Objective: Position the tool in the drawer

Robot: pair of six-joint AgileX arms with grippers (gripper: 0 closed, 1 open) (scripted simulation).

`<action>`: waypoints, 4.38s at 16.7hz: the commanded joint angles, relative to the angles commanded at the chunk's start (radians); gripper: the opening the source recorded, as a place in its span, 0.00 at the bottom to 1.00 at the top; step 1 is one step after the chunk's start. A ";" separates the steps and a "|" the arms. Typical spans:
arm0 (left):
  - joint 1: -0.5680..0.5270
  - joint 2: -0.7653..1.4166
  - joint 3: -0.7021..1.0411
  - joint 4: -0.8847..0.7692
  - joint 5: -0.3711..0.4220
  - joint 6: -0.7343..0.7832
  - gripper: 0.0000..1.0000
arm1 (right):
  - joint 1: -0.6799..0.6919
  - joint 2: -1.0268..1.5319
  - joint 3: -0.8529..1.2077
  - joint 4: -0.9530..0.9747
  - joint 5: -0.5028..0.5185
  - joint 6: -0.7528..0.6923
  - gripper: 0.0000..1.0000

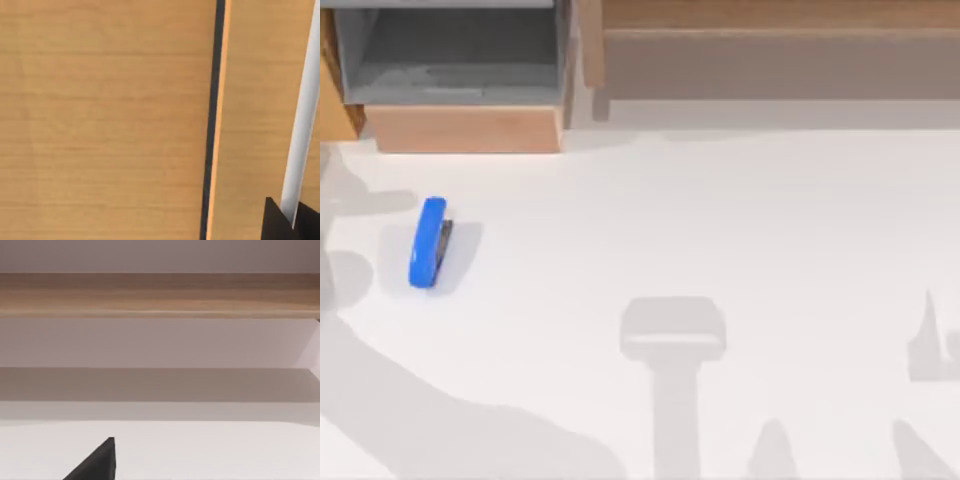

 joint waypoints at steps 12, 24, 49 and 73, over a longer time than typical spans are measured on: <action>0.059 -0.093 -0.219 0.116 0.054 0.003 0.00 | 0.000 0.000 0.000 0.000 0.000 0.000 1.00; 0.140 -0.185 -0.445 0.238 0.136 0.010 0.00 | 0.000 0.000 0.000 0.000 0.000 0.000 1.00; 0.263 -0.267 -0.658 0.359 0.259 0.016 0.98 | 0.000 0.000 0.000 0.000 0.000 0.000 1.00; 0.159 -0.397 -0.757 0.250 0.350 -0.084 1.00 | 0.000 0.000 0.000 0.000 0.000 0.000 1.00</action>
